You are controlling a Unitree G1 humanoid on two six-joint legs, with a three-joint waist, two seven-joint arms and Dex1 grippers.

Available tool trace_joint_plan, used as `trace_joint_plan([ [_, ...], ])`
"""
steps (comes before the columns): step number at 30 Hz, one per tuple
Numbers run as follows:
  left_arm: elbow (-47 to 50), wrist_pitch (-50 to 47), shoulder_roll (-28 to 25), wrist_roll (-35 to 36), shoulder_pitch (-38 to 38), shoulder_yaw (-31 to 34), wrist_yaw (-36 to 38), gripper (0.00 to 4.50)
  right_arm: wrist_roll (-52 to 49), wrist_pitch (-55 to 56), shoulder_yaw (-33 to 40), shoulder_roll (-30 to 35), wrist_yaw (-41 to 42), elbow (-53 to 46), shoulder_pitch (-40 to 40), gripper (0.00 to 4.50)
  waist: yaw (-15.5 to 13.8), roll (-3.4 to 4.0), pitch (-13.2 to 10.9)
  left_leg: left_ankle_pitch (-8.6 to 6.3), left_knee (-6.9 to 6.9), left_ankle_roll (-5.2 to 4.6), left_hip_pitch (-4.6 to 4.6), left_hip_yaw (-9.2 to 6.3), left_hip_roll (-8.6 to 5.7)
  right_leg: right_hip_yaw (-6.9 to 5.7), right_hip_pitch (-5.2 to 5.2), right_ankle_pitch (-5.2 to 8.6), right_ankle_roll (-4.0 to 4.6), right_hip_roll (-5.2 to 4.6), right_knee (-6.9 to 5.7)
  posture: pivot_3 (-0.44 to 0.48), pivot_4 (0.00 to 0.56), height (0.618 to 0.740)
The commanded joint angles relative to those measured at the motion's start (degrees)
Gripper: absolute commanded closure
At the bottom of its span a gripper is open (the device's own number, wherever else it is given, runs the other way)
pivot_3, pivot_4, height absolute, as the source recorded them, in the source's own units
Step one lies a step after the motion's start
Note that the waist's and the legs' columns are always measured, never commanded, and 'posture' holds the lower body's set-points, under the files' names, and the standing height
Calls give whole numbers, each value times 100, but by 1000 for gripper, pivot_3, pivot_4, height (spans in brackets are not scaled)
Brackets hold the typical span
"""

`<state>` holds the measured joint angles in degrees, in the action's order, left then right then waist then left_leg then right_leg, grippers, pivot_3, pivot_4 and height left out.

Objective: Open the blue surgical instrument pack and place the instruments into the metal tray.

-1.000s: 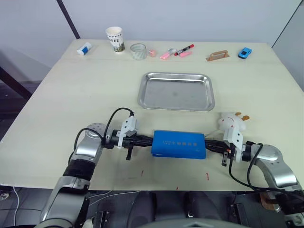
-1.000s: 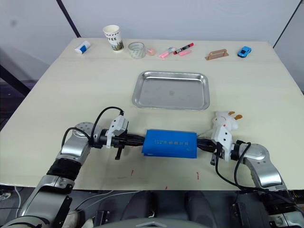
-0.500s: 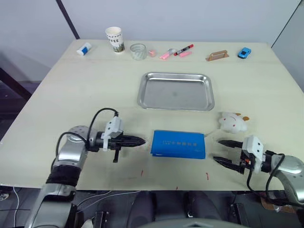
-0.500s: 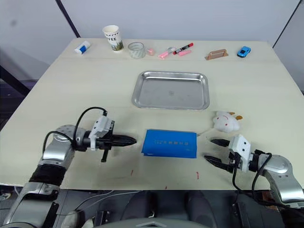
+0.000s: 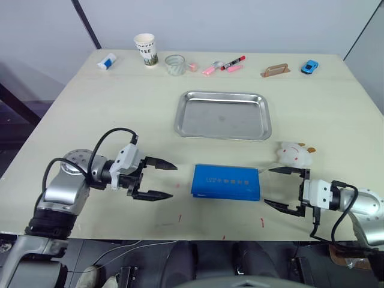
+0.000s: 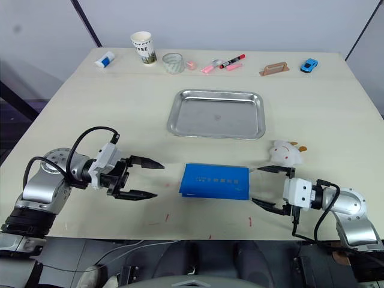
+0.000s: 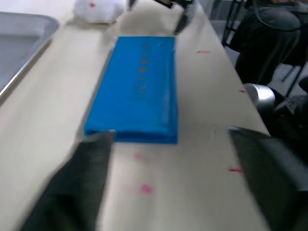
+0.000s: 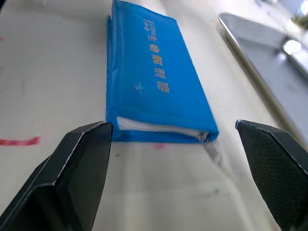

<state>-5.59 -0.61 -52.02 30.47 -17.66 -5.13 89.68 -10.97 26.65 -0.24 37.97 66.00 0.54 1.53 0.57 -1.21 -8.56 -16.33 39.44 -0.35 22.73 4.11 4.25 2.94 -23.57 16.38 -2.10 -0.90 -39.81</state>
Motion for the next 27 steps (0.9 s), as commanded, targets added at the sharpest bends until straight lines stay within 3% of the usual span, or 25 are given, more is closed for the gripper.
trace_joint_plan([
  [1, 201, 242, -108, 191, -120, -36, 282, 81, 276, 605, -151, 59, -65, 190, 223, 0, -3, 0, 0, 0, 0, 0, 0, 1, 0, 0, 0, 0, 0, 0, 0, 0, 150, 718],
  [10, 316, 231, 1, 217, -78, -114, 282, 81, 631, 1413, -574, -81, -315, 658, 882, 0, 8, 1, -1, 0, 0, 0, -1, 3, 1, 3, -2, 0, 1, 1, -1, 0, 150, 718],
  [13, 337, 213, 53, 217, -74, -94, 282, 0, 808, 1899, -785, -13, -292, 911, 1078, 758, 6, 2, -1, 0, 0, 0, -1, 5, 1, 4, -3, 0, 1, 1, -1, 0, 150, 718],
  [14, 338, 206, 75, 214, -76, -82, 282, 0, 818, 1997, -836, 0, -287, 974, 1117, 1367, 7, 2, -1, 0, 1, 0, -1, 6, 1, 4, -3, 0, 1, 0, -1, 0, 150, 718],
  [16, 332, 216, 92, 196, -78, -80, 282, 0, 829, 2130, -927, 31, -288, 1070, 1171, 1890, 7, 2, -1, 0, 1, 0, -2, 6, 1, 5, -3, 0, 1, 0, -2, 0, 150, 718],
  [21, 228, 306, 130, 140, -59, -50, 282, 0, 757, 2327, -1164, 152, -240, 1214, 1246, 4354, 7, 2, -1, 0, 1, 0, -2, 6, 1, 6, -3, 0, 1, 0, -2, 0, 150, 718],
  [27, 267, 208, 191, 217, -41, 45, 271, 0, -65, 1869, -1285, 325, 69, 875, 1133, 4436, 6, 3, -2, 0, 1, 0, -2, 7, 1, 6, -3, 0, 1, -1, -2, 0, 150, 718],
])
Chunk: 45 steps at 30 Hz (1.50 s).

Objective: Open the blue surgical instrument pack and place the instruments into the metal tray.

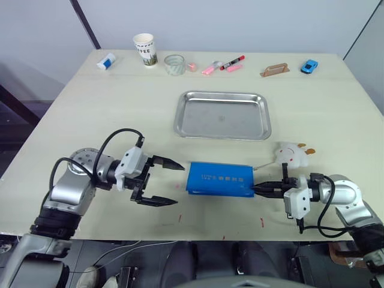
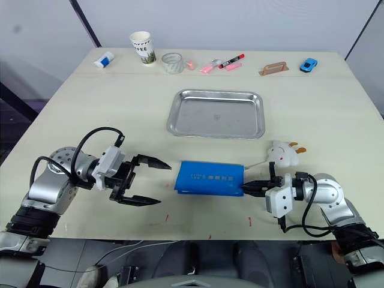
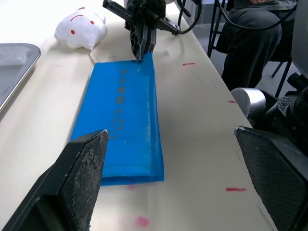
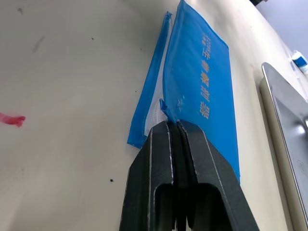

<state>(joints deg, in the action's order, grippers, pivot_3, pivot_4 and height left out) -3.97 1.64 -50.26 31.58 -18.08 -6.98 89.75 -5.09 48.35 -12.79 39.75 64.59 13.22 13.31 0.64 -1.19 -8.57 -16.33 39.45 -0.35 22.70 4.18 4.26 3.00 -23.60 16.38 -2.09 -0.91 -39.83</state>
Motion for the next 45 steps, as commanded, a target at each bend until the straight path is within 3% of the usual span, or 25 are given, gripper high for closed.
trace_joint_plan([
  [1, 125, -48, 21, 131, 5, 250, 259, 0, -913, -549, -32, 199, 301, -549, -113, 4436, -2, 1, -1, 0, 0, 0, 0, 1, 0, 0, 0, 0, 0, -1, 0, 0, 150, 718],
  [6, 193, -195, 45, 222, 25, 352, 246, 0, -2083, -2088, 91, 585, 731, -1391, -604, 4436, -18, 1, -1, 0, 1, 0, 1, -3, 1, -3, 1, 0, 0, -2, 0, 0, 150, 718],
  [10, 251, -329, 54, 284, 27, 399, 273, 0, -3173, -3801, 407, 757, 593, -2040, -851, 4436, 0, 1, 0, 0, 3, 0, 0, -2, 1, -1, 2, 0, 0, -2, -2, 0, 150, 718],
  [16, 367, -455, 110, 331, 20, 372, 267, 0, -3422, -5340, 614, 584, 274, -1886, -556, 4436, -2, 1, 0, 0, 2, 0, 2, -4, 1, -3, 1, 0, 0, 1, 0, 0, 150, 718],
  [26, -162, -751, 648, 421, -320, 596, -57, 0, -2910, -5428, 790, 153, 528, -1289, -67, 4436, -17, 1, 0, 0, 3, 0, 6, -5, 0, -4, 1, -1, -1, 2, 2, 0, 150, 718],
  [33, -830, -535, 890, 189, -525, 756, 134, 0, -2749, -5350, 863, 43, 816, -1312, -114, 4436, 13, 1, 0, 0, 2, 0, 5, -7, 0, -4, 0, -1, -1, 3, 1, 0, 150, 718],
  [45, -2123, 288, 1742, -387, -1057, 272, 275, 0, -2555, -5370, 968, -109, 958, -1297, -117, 4436, 5, 0, 1, 0, 3, 0, 6, -9, -1, -7, 1, -1, -1, 4, 0, 0, 150, 718],
])
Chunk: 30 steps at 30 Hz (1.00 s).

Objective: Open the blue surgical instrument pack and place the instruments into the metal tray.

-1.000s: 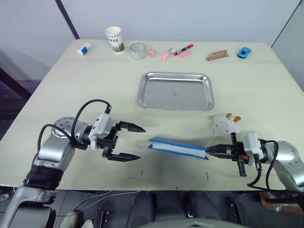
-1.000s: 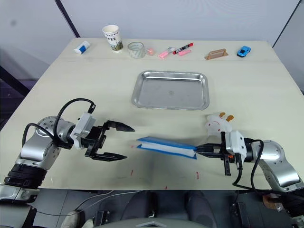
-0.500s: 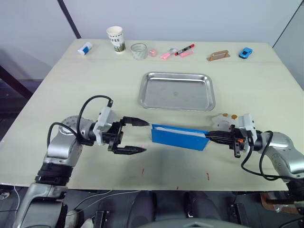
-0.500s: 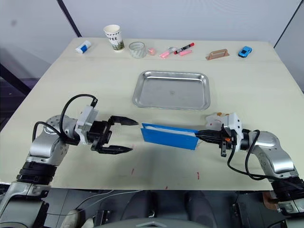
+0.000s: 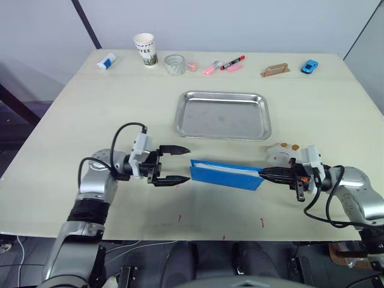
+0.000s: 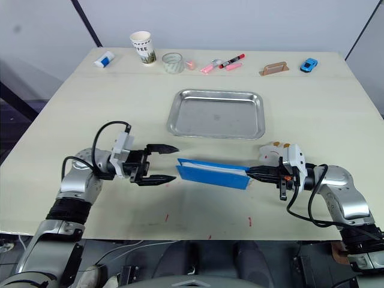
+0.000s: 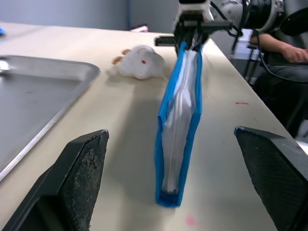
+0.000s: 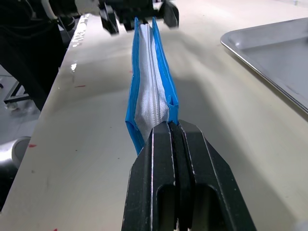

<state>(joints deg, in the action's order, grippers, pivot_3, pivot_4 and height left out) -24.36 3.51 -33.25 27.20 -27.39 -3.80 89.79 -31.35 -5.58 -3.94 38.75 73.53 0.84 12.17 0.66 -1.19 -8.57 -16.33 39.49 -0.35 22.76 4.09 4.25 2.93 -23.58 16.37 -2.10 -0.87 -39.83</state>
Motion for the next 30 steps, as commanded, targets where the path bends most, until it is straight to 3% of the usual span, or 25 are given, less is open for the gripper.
trace_joint_plan([
  [1, -95, 62, 48, 116, -141, -109, 271, 259, 88, 23, 80, -11, 67, -64, -5, 4477, 4, 0, 0, 0, 0, 0, 0, 1, 0, 1, 0, 0, 0, 0, 0, 0, 150, 718],
  [6, -111, 1, -7, 295, -144, -300, 271, 1893, 153, 15, 70, -45, 69, -64, 21, 4500, 5, 0, 0, 0, 0, 0, 0, 0, 0, 2, 0, 0, 0, 0, 0, 0, 150, 718],
  [8, -103, -1, -43, 343, -121, -369, 271, 3029, 171, -6, 83, -77, 34, -63, 38, 4500, 8, 0, 0, 0, 0, 0, 0, 0, 0, 2, 0, 0, 0, 0, 0, 0, 150, 718],
  [10, -69, 3, -85, 386, -74, -436, 271, 3408, 190, -31, 93, -100, 7, -76, 41, 4500, 12, 0, 0, 0, 0, 0, 0, 0, 0, 1, 0, 0, 0, 0, 0, 0, 150, 718],
  [12, -30, -9, -105, 418, -30, -461, 271, 4232, 230, -79, 84, -92, -14, -93, 34, 4500, 12, 0, 0, 0, 0, 0, -1, 0, 1, 2, 0, 0, 0, 0, 0, 0, 150, 718],
  [13, -13, -7, -110, 427, -12, -467, 271, 4449, 223, -103, 91, -94, -17, -102, 30, 4500, 11, 0, 0, 0, 0, 0, -1, 0, 0, 2, 0, 0, 0, 0, 0, 0, 150, 718],
  [18, 79, -68, -107, 400, 111, -360, 267, 4449, 79, -390, 186, -43, -65, -236, 3, 4500, 6, 0, 1, 0, 0, 0, -1, 0, 0, 1, 0, 0, 0, -1, 0, 0, 150, 718],
  [19, 91, -93, -97, 385, 130, -315, 263, 4500, 40, -457, 216, -17, -62, -286, -11, 3851, 6, 0, 0, 0, 0, 0, -1, 0, 0, 1, 0, 0, 0, -1, 0, 0, 150, 718],
  [21, 114, -114, -93, 375, 167, -219, 184, 4500, -92, -565, 338, 29, -47, -407, -65, 3472, 2, 0, 0, 0, 0, 0, -1, 0, 0, 1, 0, 0, 0, -1, 0, 0, 150, 718],
  [22, 159, -135, -109, 391, 205, -189, 151, 4500, -184, -631, 437, 56, -51, -469, -103, 2760, 8, 0, 0, 0, 0, 0, 0, 1, 0, 2, 0, 0, 0, -1, 0, 0, 150, 718],
  [28, 713, -271, -159, 374, 625, -56, 68, 4500, -578, -1018, 1130, 241, -252, -678, -268, 95, 10, 0, 0, 0, -1, 0, 1, 0, 1, 2, 0, 0, 0, -2, 1, 0, 150, 718],
  [30, 788, -309, -144, 352, 670, -8, 24, 4500, -528, -983, 1286, 229, -414, -609, -174, 95, 2, 0, 0, 0, -1, 0, 0, -1, 1, 1, 0, 0, 0, -1, 0, 0, 150, 718],
])
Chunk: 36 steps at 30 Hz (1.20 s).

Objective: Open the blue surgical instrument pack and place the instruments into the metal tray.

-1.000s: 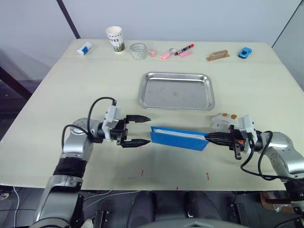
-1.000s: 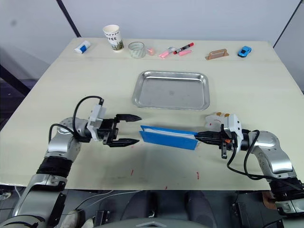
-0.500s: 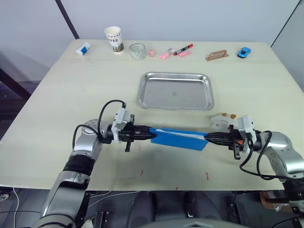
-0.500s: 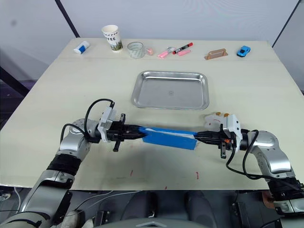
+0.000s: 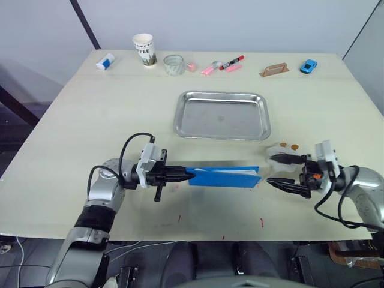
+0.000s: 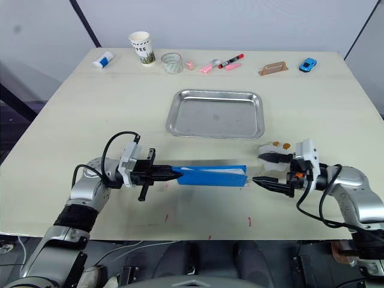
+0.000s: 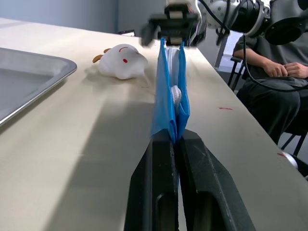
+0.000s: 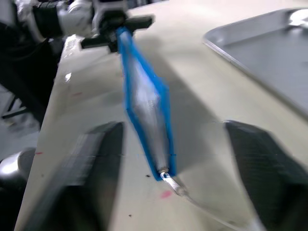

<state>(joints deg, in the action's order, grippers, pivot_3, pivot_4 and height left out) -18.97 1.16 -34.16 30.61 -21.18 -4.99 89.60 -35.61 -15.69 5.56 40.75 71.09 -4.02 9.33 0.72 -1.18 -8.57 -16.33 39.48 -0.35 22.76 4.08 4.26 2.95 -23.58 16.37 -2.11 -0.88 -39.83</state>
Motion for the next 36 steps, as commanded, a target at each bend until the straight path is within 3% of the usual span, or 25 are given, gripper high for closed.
trace_joint_plan([
  [1, 274, -89, -45, 3, 63, 133, 22, 4500, 85, 180, 368, 13, -317, -8, 191, 95, -5, 0, 0, 0, 0, 0, 0, 0, 0, 0, 0, 0, 0, 0, 0, 0, 150, 718],
  [7, 318, -75, -5, -70, 97, 154, -18, 4500, 1481, 810, 148, 70, -1281, 1091, 617, 95, -7, 0, 0, 0, 0, 0, 1, 4, -1, 3, -1, 0, 0, -1, 2, 0, 150, 718],
  [14, 258, 11, 53, -187, 46, 131, -23, 4500, 1802, 234, -163, 189, -1231, 1432, 610, 95, -7, 1, 1, 0, -1, 0, 0, 7, -1, 5, -1, 0, 0, -1, 2, 0, 150, 718],
  [17, 267, -28, 52, -227, 53, 122, -44, 4500, 1533, -260, -115, 191, -1095, 1200, 523, 871, -23, 1, 1, 0, -1, 0, -1, 5, -1, 3, 1, 0, -1, -2, 2, 0, 150, 718],
  [21, 264, 67, 81, -311, 78, 136, -135, 4500, 1292, -553, 62, 216, -1009, 957, 282, 2906, -28, 0, 1, 0, -1, 0, 0, 4, -1, 2, 2, 0, -1, -2, 3, 0, 150, 718],
  [25, 274, 104, 92, -338, 94, 145, -183, 4500, 931, -769, 412, 190, -1067, 702, 68, 4418, -46, 1, 1, 0, -1, 0, 0, 2, -3, 1, 3, 0, -1, -4, 3, 0, 150, 718],
  [36, 240, 124, 105, -408, 132, 98, -191, 4500, -905, -1311, 1903, -250, -1289, -390, -602, 4478, -35, 1, 1, 0, -2, 0, 1, 1, -2, 1, 3, 0, -2, -3, 3, 0, 150, 718],
])
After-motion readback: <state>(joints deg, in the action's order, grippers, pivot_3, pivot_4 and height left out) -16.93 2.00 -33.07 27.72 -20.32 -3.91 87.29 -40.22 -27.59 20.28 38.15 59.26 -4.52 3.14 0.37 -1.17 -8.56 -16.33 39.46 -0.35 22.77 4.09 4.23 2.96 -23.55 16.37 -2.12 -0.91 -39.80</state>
